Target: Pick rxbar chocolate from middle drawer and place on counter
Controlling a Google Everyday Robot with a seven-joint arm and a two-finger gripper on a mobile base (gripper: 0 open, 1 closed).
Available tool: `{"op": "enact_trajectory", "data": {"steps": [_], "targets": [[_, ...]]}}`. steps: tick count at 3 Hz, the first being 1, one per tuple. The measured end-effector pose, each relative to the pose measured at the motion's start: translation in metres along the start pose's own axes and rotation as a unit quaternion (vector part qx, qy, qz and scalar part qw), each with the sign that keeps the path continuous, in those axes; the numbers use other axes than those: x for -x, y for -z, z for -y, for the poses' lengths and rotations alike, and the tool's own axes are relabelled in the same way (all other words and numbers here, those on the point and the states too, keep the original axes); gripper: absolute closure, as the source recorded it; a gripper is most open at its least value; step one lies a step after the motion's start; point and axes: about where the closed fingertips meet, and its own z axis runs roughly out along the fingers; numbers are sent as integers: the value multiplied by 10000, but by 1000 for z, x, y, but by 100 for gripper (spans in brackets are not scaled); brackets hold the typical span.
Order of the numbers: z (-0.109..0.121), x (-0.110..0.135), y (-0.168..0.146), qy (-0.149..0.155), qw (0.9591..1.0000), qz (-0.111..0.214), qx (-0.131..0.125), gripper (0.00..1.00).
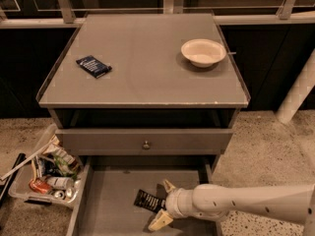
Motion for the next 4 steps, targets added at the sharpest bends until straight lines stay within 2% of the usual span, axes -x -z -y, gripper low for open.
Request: {"op": "enact_trajectory", "data": {"steps": [2,3,4], "targets": [[-8,-12,-31,4,9999,-21,152,0],[-7,-15,-37,-3,9999,-47,124,0],[-7,-15,-37,-3,9999,-47,124,19]]}}
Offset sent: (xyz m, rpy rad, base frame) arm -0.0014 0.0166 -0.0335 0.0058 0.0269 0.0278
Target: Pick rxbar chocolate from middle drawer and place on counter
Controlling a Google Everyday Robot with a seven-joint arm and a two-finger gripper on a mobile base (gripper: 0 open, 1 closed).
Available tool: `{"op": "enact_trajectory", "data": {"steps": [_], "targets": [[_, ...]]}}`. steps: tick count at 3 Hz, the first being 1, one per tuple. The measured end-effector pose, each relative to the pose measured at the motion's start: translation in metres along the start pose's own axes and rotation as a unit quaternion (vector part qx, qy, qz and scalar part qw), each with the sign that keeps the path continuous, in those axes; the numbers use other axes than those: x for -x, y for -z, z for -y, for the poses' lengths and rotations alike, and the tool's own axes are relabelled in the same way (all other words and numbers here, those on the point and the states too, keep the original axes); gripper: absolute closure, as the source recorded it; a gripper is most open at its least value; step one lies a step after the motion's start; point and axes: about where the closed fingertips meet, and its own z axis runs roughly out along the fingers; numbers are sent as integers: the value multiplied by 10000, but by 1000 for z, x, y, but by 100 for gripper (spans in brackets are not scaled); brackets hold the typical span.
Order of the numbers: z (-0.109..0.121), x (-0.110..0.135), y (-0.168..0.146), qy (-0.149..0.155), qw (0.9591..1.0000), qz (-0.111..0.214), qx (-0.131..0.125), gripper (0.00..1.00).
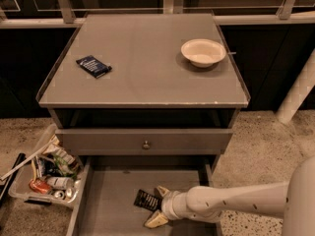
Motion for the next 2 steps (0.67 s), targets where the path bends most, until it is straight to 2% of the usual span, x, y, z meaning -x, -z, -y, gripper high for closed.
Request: {"op": "enact_trajectory", "data": {"steps": [2], "targets": [[0,0,0,0,10000,0,0,65]]}}
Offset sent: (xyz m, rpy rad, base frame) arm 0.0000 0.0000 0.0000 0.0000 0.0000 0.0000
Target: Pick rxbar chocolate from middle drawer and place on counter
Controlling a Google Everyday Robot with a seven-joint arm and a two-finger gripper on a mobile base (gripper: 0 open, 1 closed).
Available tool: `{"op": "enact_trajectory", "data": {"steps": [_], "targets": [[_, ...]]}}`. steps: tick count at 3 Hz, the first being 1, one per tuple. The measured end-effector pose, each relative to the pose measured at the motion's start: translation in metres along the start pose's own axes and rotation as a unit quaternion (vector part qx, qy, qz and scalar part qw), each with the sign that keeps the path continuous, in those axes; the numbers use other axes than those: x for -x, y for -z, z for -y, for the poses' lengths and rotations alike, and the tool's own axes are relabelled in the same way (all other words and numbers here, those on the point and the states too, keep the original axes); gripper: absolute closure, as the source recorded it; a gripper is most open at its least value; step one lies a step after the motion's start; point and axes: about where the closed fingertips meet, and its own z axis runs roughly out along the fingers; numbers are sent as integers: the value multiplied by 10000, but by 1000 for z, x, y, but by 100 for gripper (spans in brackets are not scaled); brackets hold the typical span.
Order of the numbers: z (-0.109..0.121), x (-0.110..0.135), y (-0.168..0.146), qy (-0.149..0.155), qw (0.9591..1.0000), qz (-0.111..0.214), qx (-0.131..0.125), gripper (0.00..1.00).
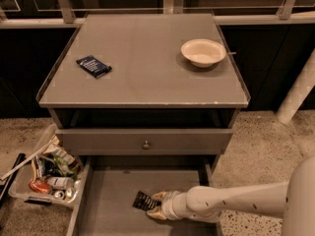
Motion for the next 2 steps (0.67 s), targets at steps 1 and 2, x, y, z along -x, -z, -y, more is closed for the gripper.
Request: {"op": "enact_trajectory", "data": {"steps": [1,2], "targets": [[0,0,0,0,10000,0,0,89],[0,0,0,1,10000,1,1,100]]}}
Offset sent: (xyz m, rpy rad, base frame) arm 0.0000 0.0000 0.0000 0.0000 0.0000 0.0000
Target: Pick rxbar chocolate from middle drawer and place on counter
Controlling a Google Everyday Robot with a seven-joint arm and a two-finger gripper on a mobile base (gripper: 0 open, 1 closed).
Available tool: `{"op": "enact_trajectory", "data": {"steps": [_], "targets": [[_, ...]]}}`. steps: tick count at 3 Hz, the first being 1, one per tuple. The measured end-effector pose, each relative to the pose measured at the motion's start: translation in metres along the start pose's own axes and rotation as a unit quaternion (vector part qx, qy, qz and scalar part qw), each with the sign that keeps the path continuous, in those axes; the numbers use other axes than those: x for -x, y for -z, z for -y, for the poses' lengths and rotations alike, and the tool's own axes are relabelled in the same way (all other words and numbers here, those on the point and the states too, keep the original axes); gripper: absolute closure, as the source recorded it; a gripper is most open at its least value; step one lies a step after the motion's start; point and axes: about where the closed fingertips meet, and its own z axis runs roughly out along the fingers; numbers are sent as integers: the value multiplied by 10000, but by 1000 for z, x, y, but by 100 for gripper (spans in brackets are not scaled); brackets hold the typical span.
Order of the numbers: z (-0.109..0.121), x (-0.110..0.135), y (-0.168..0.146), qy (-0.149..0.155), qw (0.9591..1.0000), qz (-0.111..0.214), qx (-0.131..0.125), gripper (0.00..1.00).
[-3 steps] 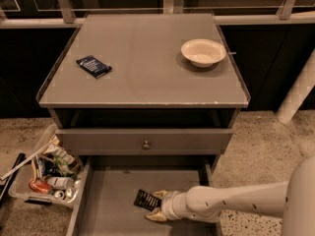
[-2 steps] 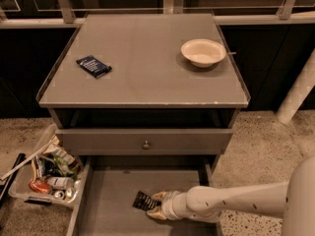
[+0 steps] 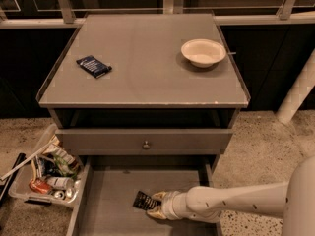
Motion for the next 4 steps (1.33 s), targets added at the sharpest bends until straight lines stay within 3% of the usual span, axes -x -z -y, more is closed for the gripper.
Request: {"op": "enact_trajectory", "data": {"steps": [2,4], "targets": [[-7,8,11,70,9999,84,61,100],[-27,50,81,499,9978,429,-63,100]]}}
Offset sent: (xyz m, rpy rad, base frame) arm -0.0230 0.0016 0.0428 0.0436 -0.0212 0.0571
